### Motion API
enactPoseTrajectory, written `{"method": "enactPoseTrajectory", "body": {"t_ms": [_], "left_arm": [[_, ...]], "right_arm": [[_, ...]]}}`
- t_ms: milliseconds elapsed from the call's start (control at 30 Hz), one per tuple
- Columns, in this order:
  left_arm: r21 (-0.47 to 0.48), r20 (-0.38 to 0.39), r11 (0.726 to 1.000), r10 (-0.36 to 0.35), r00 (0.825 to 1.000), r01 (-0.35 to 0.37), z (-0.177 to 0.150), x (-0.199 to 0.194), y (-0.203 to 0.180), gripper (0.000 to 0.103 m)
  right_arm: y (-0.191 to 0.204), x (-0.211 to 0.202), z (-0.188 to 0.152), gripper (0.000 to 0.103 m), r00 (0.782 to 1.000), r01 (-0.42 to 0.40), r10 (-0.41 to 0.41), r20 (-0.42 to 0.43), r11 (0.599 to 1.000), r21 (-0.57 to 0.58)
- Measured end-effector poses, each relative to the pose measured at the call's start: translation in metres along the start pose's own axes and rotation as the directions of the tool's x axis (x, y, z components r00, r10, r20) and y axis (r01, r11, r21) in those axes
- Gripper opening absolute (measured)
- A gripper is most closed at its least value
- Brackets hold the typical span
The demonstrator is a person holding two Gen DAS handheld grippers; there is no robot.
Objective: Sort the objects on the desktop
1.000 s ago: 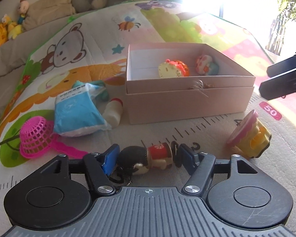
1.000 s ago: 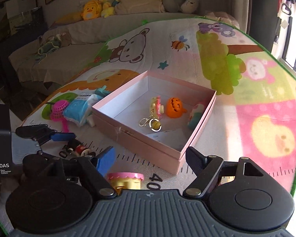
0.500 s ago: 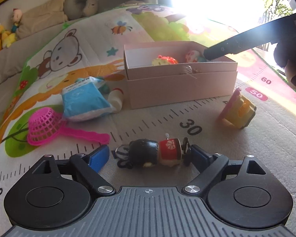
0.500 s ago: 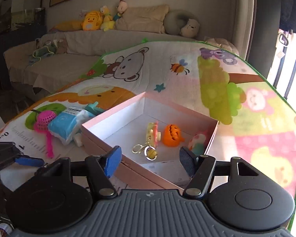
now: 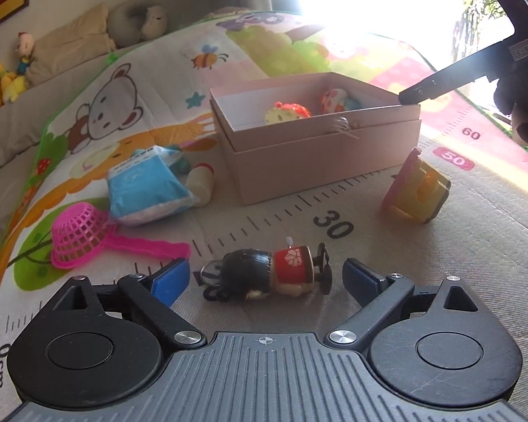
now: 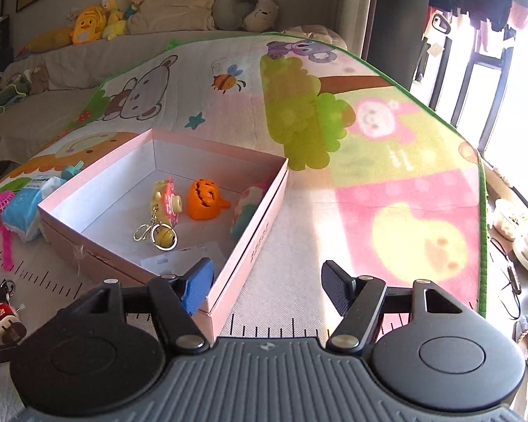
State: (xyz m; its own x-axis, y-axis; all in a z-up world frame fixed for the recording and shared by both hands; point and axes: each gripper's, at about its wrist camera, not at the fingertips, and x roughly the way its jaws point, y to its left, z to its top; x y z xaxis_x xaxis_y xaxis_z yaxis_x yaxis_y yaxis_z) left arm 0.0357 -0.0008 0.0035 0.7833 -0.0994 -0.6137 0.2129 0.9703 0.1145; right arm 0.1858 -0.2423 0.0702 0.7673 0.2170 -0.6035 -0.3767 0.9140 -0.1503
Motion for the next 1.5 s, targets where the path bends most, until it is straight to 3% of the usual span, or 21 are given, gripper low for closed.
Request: {"method": "enactPoseTrajectory", "body": {"t_ms": [100,167,267,367,400,500,600,667,700,767,900,1033,1167,1267,1367,1500], "left_arm": [[0.001,-0.012,1.000,0.019,1.000,-0.019,0.001,0.002,-0.001,0.097],[-0.011,-0.019,1.000,0.022,1.000,-0.023,0.002,0.003,0.000,0.097],[-0.044,-0.034,0.999,-0.005,0.999,0.003,0.005,0.006,-0.002,0.097],[-0.043,-0.037,0.999,0.002,0.999,-0.004,0.008,0.010,-0.007,0.096],[-0.039,-0.038,0.999,0.011,0.999,-0.013,0.009,0.011,-0.009,0.096],[-0.029,-0.035,0.999,0.036,0.999,-0.038,0.008,0.009,-0.011,0.096],[-0.035,-0.042,0.998,0.042,0.998,-0.043,0.007,0.008,-0.009,0.096],[-0.042,-0.044,0.999,0.028,0.999,-0.030,0.008,0.009,-0.008,0.091],[-0.043,-0.041,0.999,0.016,0.999,-0.018,0.009,0.009,-0.008,0.085],[-0.040,-0.032,0.999,0.011,0.999,-0.013,0.009,0.007,-0.010,0.071],[0.004,0.027,1.000,0.021,0.999,-0.021,0.012,-0.011,-0.019,0.070],[0.028,0.161,0.999,0.026,0.987,-0.031,0.037,-0.051,-0.021,0.070],[0.060,0.364,0.995,0.051,0.930,-0.078,0.085,-0.094,-0.020,0.070],[0.096,0.434,0.990,0.052,0.899,-0.104,0.117,-0.098,-0.023,0.070],[0.117,0.432,0.988,0.043,0.901,-0.103,0.136,-0.076,-0.025,0.070],[0.104,0.353,0.994,0.004,0.936,-0.044,0.156,-0.022,-0.018,0.072]], "right_arm": [[0.003,-0.002,-0.001,0.067,0.999,0.039,-0.039,0.019,0.999,-0.033],[0.004,-0.010,-0.001,0.067,1.000,0.012,-0.012,0.024,1.000,-0.012],[0.013,-0.031,0.000,0.075,0.986,-0.168,0.168,0.020,0.986,0.004],[0.034,-0.033,0.001,0.077,0.933,-0.353,0.352,-0.073,0.936,0.004],[0.045,-0.030,-0.001,0.078,0.924,-0.369,0.366,-0.109,0.929,-0.011],[0.068,-0.015,-0.008,0.078,0.937,-0.325,0.308,-0.165,0.941,-0.089],[0.073,0.000,-0.014,0.075,0.917,-0.349,0.328,-0.227,0.935,-0.059],[0.075,0.000,-0.018,0.056,0.912,-0.355,0.331,-0.243,0.933,-0.063],[0.076,-0.003,-0.020,0.056,0.915,-0.350,0.325,-0.239,0.934,-0.070],[0.075,-0.014,-0.024,0.056,0.920,-0.350,0.325,-0.220,0.933,-0.083],[0.067,-0.050,-0.030,0.056,0.923,-0.363,0.344,-0.174,0.927,-0.090],[0.050,-0.102,-0.025,0.056,0.923,-0.383,0.380,-0.053,0.921,-0.075],[0.023,-0.149,0.005,0.056,0.924,-0.343,0.345,0.165,0.938,-0.041],[0.007,-0.159,0.031,0.056,0.913,-0.306,0.298,0.278,0.952,-0.013],[-0.002,-0.145,0.053,0.056,0.910,-0.305,0.283,0.301,0.952,0.028],[-0.003,-0.100,0.079,0.056,0.931,-0.302,0.277,0.238,0.950,0.076]]}}
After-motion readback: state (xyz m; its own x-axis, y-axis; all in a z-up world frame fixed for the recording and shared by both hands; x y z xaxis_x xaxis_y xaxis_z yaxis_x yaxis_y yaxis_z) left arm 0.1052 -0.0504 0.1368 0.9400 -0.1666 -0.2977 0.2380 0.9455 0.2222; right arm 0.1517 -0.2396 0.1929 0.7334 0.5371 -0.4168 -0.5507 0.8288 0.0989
